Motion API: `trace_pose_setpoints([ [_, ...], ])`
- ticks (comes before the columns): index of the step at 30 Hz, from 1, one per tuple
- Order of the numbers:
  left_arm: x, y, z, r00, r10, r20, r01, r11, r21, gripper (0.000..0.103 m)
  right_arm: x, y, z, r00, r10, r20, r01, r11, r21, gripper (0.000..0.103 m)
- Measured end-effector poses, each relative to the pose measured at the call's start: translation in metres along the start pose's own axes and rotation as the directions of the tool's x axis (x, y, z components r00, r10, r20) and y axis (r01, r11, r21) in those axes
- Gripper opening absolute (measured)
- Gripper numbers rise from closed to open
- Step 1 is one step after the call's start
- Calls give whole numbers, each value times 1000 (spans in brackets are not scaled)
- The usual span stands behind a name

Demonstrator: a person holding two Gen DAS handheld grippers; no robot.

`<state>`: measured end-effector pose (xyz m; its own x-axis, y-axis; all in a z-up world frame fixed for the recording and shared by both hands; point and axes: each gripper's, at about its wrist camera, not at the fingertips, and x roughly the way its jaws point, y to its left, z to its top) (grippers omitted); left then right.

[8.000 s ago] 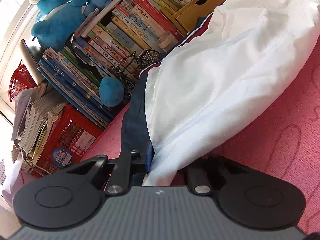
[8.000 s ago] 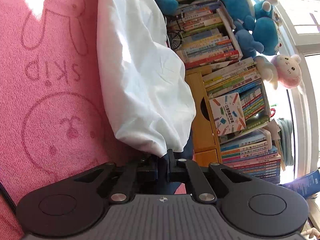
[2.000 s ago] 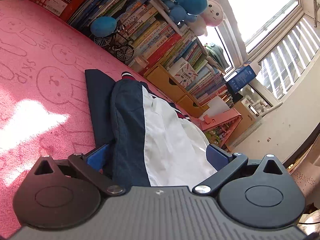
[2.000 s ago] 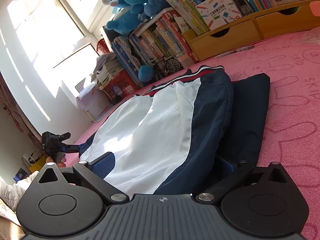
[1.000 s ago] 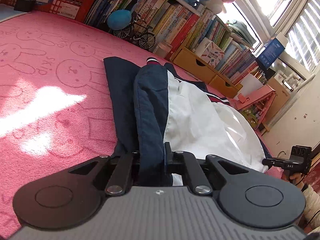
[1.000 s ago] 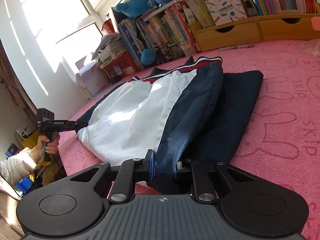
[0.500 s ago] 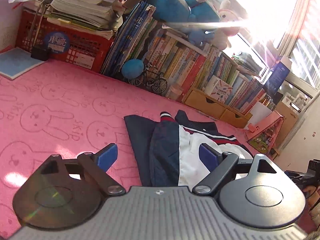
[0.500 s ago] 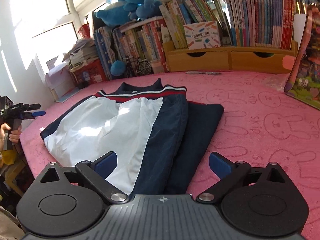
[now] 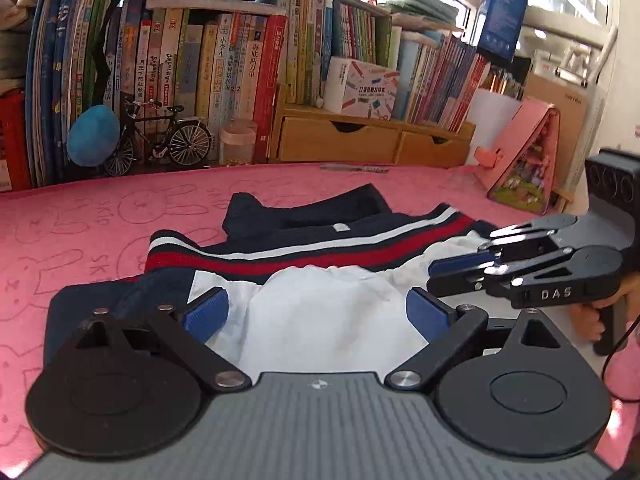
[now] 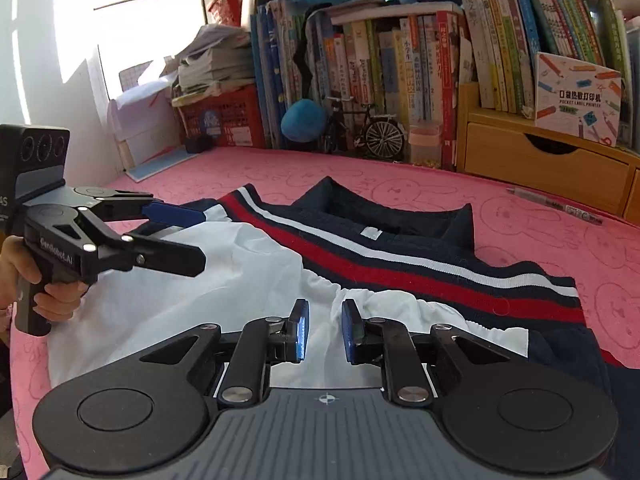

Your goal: Fold clothes

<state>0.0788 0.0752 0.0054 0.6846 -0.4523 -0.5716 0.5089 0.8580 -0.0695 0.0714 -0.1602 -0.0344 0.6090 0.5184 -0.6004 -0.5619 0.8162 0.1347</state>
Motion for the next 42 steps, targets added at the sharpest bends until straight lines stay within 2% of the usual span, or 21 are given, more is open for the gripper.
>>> trace_pose_setpoints([
  [2, -4, 11, -9, 999, 37, -7, -37, 999, -9, 92, 24, -4, 3, 999, -45, -19, 46, 999, 27, 14],
  [5, -9, 27, -22, 996, 91, -19, -92, 995, -25, 92, 36, -17, 0, 999, -16, 36, 13, 996, 89, 12],
  [7, -18, 40, -25, 994, 109, -26, -111, 990, -85, 93, 34, -25, 1, 999, 12, 52, -20, 987, 157, 13],
  [10, -33, 32, -20, 985, 172, -5, -172, 980, -103, 93, 12, -33, -4, 993, 27, 112, -55, 966, 253, 29],
  [11, -38, 27, -17, 981, 194, 5, -192, 976, -99, 93, 2, -33, -6, 991, 24, 135, -59, 963, 262, 44],
  [12, -42, 19, -15, 978, 205, 25, -203, 976, -74, 93, -6, -31, -9, 989, 9, 146, -47, 965, 256, 53],
  [14, -46, -6, -9, 975, 213, 68, -214, 977, 5, 93, -22, -29, -14, 989, -69, 130, 38, 972, 230, 59],
  [16, -46, -31, -5, 968, 227, 103, -236, 969, 78, 94, -34, -30, -20, 984, -142, 105, 116, 969, 217, 60],
  [17, -42, -45, -4, 966, 233, 116, -246, 962, 116, 94, -39, -32, -23, 984, -150, 96, 124, 964, 233, 60],
  [18, -39, -58, -3, 963, 236, 127, -254, 955, 151, 94, -49, -31, -28, 986, -128, 109, 95, 959, 267, 60],
  [19, -37, -68, -4, 967, 222, 125, -242, 955, 172, 94, -59, -29, -33, 986, -106, 125, 65, 952, 298, 61],
  [21, -36, -82, -8, 978, 178, 106, -196, 960, 199, 94, -86, -10, -42, 982, -76, 173, 18, 950, 313, 80],
  [23, -39, -93, -17, 989, 126, 76, -140, 964, 224, 94, -105, 16, -54, 976, -123, 181, 76, 965, 250, 90],
  [25, -41, -102, -26, 996, 81, 39, -88, 967, 239, 95, -113, 51, -69, 966, -196, 171, 173, 975, 140, 91],
  [27, -39, -105, -33, 998, 66, 5, -65, 969, 240, 95, -113, 84, -83, 952, -256, 167, 255, 967, 30, 94],
  [31, -28, -107, -38, 996, 80, -38, -68, 968, 243, 95, -90, 129, -104, 942, -309, 132, 324, 939, -115, 97],
  [33, -19, -106, -37, 992, 114, -58, -97, 967, 235, 98, -78, 131, -108, 923, -369, 111, 377, 924, -65, 97],
  [36, -3, -102, -27, 988, 134, -81, -114, 969, 218, 101, -75, 112, -105, 943, -330, 47, 327, 943, 58, 97],
  [38, 13, -100, -16, 980, 163, -112, -136, 968, 211, 103, -75, 102, -104, 955, -293, 33, 289, 952, 101, 99],
  [42, 51, -86, 12, 948, 271, -165, -250, 959, 137, 103, -75, 106, -106, 950, -311, 34, 308, 948, 77, 98],
])
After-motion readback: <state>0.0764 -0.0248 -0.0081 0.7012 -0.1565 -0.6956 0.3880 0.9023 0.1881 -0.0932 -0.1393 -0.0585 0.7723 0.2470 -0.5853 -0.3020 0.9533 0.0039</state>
